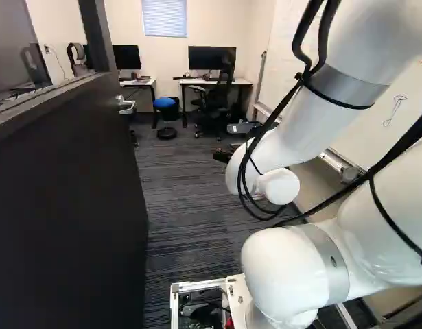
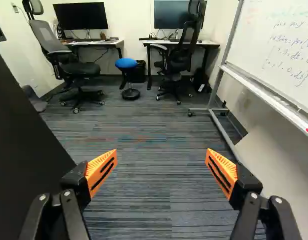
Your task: Open the door and move inside
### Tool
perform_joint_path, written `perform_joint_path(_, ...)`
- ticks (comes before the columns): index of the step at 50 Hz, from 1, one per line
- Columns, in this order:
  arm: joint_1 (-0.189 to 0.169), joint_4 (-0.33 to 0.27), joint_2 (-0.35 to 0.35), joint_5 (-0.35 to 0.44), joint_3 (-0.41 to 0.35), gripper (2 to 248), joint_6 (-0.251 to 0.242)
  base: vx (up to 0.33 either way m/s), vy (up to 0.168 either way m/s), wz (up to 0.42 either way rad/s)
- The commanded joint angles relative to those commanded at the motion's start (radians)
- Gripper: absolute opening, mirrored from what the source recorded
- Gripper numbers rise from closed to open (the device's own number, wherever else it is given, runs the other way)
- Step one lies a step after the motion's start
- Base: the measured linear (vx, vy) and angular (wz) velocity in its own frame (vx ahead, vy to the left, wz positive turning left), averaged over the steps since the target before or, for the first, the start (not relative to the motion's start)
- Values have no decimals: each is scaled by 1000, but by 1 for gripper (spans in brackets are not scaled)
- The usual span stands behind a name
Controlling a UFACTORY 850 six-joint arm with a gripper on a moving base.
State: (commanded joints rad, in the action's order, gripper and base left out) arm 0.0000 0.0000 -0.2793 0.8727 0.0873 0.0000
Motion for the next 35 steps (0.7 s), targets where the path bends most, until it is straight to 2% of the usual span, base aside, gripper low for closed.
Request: perform_joint_path(35, 0, 0, 0, 0, 0, 247, 0, 203, 1, -3)
